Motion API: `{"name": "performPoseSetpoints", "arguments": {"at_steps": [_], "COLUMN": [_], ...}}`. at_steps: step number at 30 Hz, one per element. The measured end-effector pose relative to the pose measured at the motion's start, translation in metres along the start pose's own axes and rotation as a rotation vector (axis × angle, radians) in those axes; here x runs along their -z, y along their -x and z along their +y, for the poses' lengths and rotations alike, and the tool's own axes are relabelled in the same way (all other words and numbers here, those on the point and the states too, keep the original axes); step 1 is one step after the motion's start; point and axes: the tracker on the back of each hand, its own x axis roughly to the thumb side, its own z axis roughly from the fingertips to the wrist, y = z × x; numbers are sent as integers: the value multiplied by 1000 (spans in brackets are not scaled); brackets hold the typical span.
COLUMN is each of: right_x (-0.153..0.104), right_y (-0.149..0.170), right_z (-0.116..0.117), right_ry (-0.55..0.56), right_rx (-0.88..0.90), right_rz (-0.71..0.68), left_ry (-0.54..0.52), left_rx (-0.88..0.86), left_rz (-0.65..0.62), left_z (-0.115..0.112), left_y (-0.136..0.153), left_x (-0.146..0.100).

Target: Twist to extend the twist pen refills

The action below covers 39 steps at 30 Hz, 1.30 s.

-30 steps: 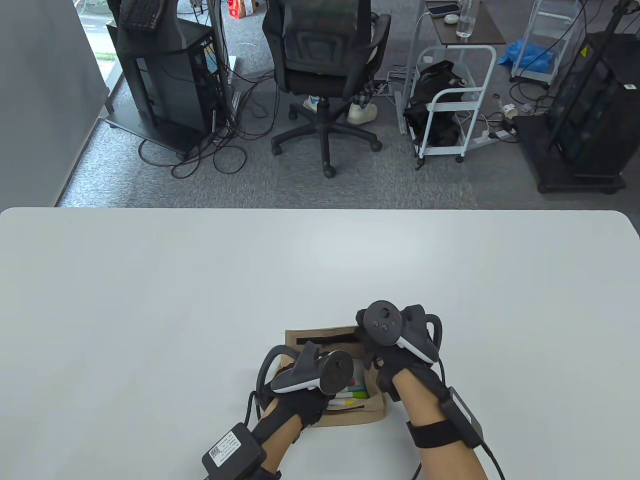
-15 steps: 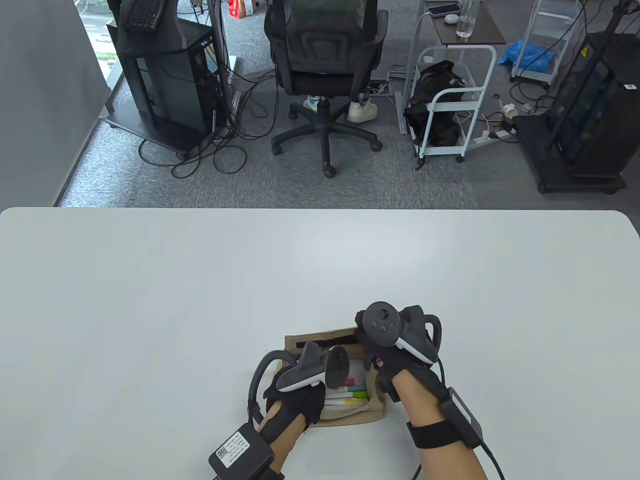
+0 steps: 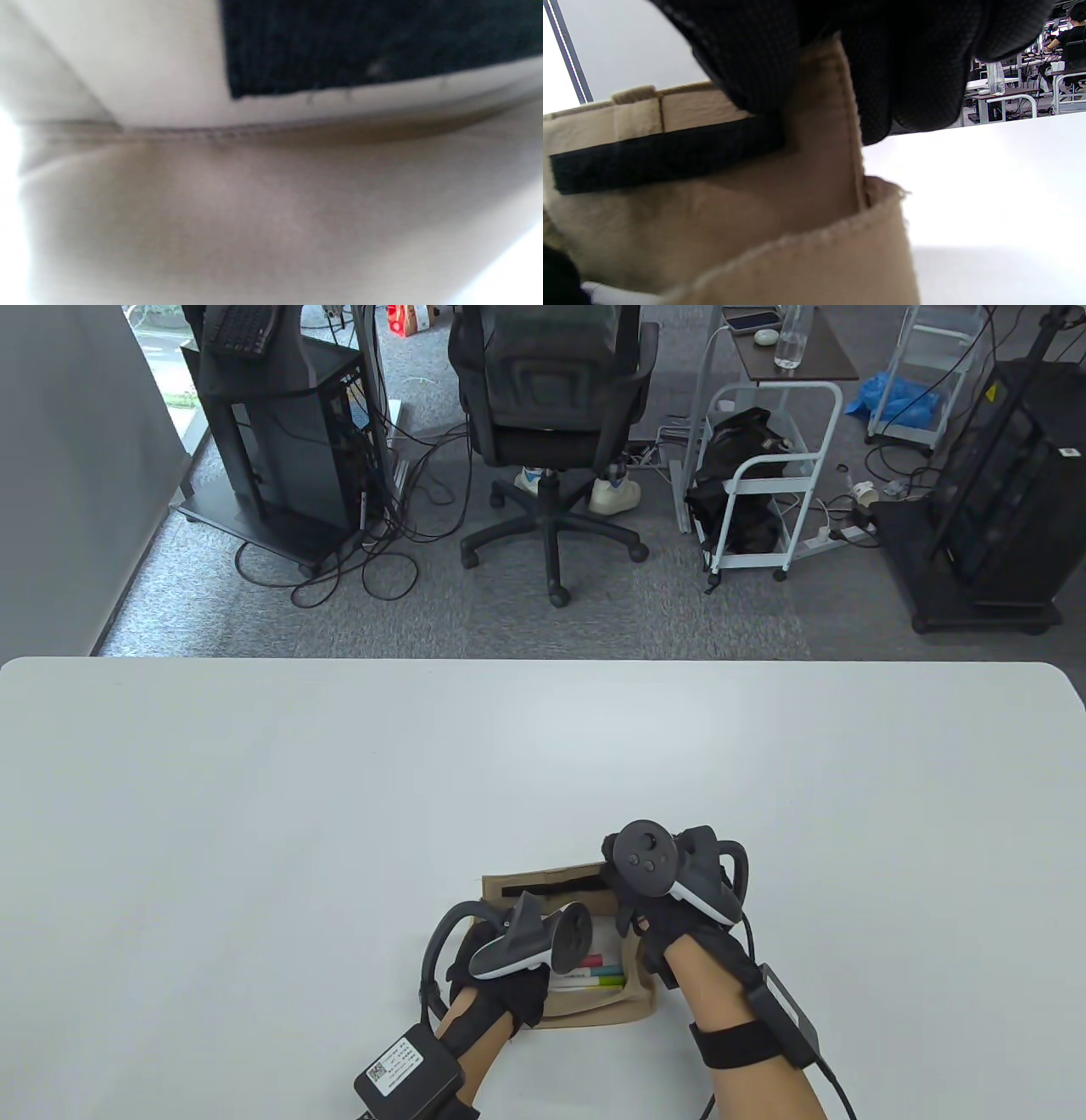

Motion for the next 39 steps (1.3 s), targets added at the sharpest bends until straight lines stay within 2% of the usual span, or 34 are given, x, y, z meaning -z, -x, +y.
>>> {"name": "performPoseSetpoints", "arguments": {"at_steps": [11, 18, 25, 27, 32, 35, 39], "right_x": [0, 0, 0, -2, -11, -21, -29], "right_y": [-1, 0, 0, 0, -5, -9, -9], "right_z": [1, 1, 0, -6, -44, -72, -92], "right_ry": [-5, -4, 1, 10, 109, 186, 167], "right_rx": [8, 16, 8, 16, 120, 274, 605], "right_rz": [-10, -11, -16, -16, -42, -112, -259], "left_ry": [53, -47, -239, -295, -385, -405, -404], "left_rx": [-41, -382, -789, -868, -1023, -1101, -1151], "left_rz": [-39, -108, -212, -244, -320, -367, -401], "left_z": [-5, 7, 24, 28, 36, 37, 36], "left_y": [6, 30, 51, 53, 57, 59, 59], "left_x": [-2, -15, -31, -36, -44, -46, -46]}}
